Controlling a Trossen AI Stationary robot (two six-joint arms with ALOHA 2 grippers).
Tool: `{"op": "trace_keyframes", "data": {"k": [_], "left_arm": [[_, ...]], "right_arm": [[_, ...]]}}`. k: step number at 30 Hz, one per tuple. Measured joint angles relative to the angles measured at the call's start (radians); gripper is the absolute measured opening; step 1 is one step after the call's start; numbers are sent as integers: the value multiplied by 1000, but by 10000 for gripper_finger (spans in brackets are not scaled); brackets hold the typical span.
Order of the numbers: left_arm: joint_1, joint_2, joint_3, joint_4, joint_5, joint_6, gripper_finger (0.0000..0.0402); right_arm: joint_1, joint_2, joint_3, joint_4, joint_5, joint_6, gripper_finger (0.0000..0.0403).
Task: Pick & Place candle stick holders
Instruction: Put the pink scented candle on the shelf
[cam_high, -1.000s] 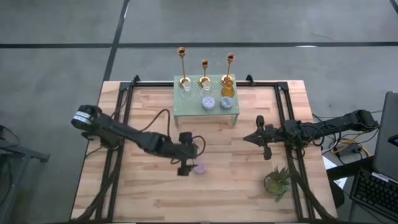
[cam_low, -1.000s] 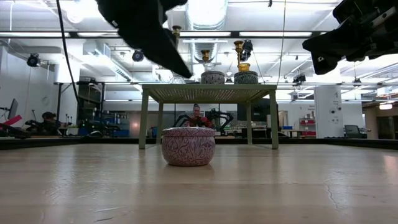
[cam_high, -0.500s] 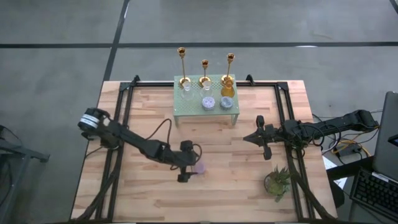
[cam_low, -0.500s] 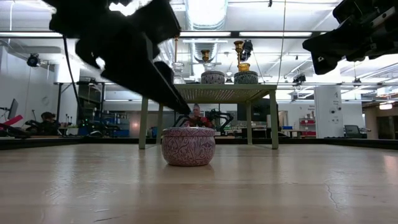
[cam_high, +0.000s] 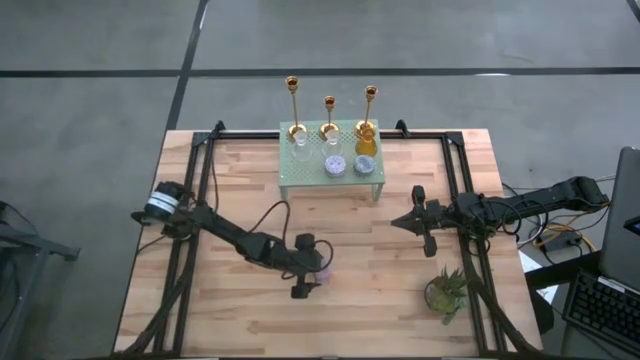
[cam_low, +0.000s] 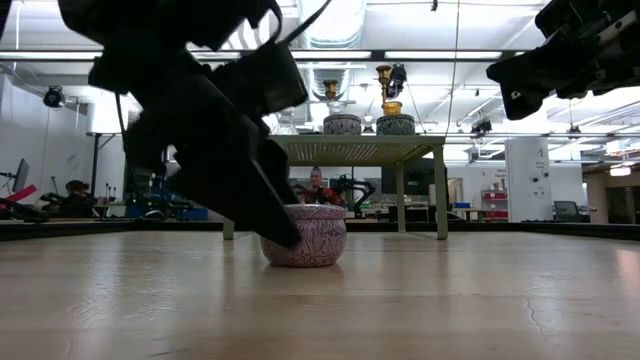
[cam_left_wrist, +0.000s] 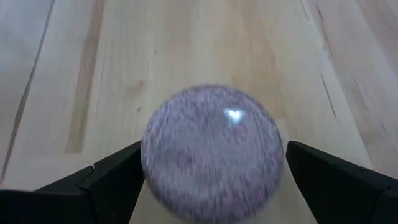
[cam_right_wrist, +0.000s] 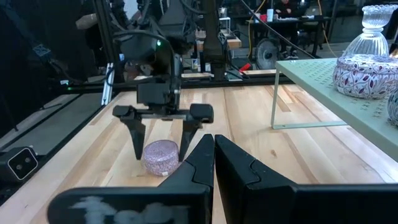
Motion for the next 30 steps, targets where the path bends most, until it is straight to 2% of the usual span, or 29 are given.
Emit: {"op": "trace_keyframes", "data": {"k": [11,20,26,30], "left_arm": [[-1,23,1,54,-4,-3,376],[-1,5,-2,26,-4,-4,299],[6,4,0,23,-4,2,298],[14,-7,0,10,-4,16,312]], "right_arm": [[0,0,0,0,0,0,8],[0,0,0,0,0,0,8],[0,0,0,0,0,0,8],[0,0,0,0,0,0,8]]}}
